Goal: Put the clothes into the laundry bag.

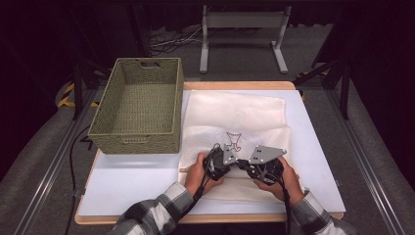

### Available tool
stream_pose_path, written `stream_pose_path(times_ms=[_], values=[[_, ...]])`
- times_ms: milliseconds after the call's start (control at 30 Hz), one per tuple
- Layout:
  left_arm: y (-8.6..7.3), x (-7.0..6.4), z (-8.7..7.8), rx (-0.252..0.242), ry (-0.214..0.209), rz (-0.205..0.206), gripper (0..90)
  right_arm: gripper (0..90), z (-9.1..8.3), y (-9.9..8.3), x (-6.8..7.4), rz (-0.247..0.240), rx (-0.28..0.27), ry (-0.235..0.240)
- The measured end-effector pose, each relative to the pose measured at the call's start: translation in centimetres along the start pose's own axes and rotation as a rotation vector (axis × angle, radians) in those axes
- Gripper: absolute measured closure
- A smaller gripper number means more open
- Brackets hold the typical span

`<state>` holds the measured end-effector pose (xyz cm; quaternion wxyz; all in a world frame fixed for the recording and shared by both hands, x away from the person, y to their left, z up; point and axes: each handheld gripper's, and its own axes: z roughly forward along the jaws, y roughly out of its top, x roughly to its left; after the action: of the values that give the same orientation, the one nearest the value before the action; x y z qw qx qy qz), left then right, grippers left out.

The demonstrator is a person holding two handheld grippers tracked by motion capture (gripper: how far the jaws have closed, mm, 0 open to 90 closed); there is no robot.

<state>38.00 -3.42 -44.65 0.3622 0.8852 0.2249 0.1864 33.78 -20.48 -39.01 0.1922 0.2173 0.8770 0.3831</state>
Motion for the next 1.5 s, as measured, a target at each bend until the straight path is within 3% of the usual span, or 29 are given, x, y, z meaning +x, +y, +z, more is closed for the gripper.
stream_pose_path(times_ms=[100, 133, 267, 367, 500, 533, 567, 667, 800, 900, 1033, 1300, 1500], values=[[0.1, 0.3, 0.2, -0.007, 0.023, -0.03, 90.0, 87.9, 0.1, 0.0, 0.2, -0.005, 0.005, 0.001], [0.1, 0.3, 0.2, -0.01, 0.052, -0.032, 90.0, 88.0, 0.2, 0.1, 0.3, -0.011, 0.011, 0.0], [0.0, 0.6, 0.1, -0.022, 0.074, -0.06, 90.0, 88.1, 0.4, 0.0, 0.4, -0.014, 0.018, 0.007], [-0.1, 0.6, 0.0, -0.026, 0.069, -0.067, 90.0, 88.0, 0.4, 0.0, 0.4, -0.018, 0.018, 0.005], [-0.3, 0.8, -0.6, -0.034, 0.009, -0.086, 90.0, 88.0, 0.2, 0.0, 0.3, -0.019, 0.011, -0.007], [-0.4, 0.8, -0.9, -0.047, -0.027, -0.081, 89.0, 88.0, 0.0, 0.1, 0.2, -0.012, -0.001, -0.011], [-0.5, 0.6, -1.5, -0.037, -0.038, -0.056, 84.3, 88.0, -0.2, 0.1, 0.2, -0.01, -0.01, -0.015], [-0.9, 0.4, -2.7, -0.041, -0.044, -0.02, 82.8, 88.1, -0.5, 0.3, 0.1, -0.009, -0.025, -0.027], [-1.3, 0.6, -4.9, -0.039, -0.053, -0.011, 86.1, 88.0, -0.9, 0.5, 0.0, -0.003, -0.051, -0.043], [-1.9, 0.6, -5.4, 0.028, -0.054, 0.012, 88.2, 88.0, -1.2, 0.6, 0.0, -0.003, -0.062, -0.048], [-2.5, 0.6, -4.4, 0.087, -0.063, -0.01, 86.9, 88.1, -1.3, 0.8, 0.0, 0.006, -0.072, -0.045], [-1.6, 1.1, -1.9, 0.082, -0.005, -0.028, 90.0, 88.0, -0.9, 0.7, 0.2, -0.004, -0.049, -0.004], [-0.8, 0.9, -0.9, 0.083, 0.044, -0.032, 90.0, 88.0, -0.6, 0.6, 0.3, -0.005, -0.03, 0.005]])
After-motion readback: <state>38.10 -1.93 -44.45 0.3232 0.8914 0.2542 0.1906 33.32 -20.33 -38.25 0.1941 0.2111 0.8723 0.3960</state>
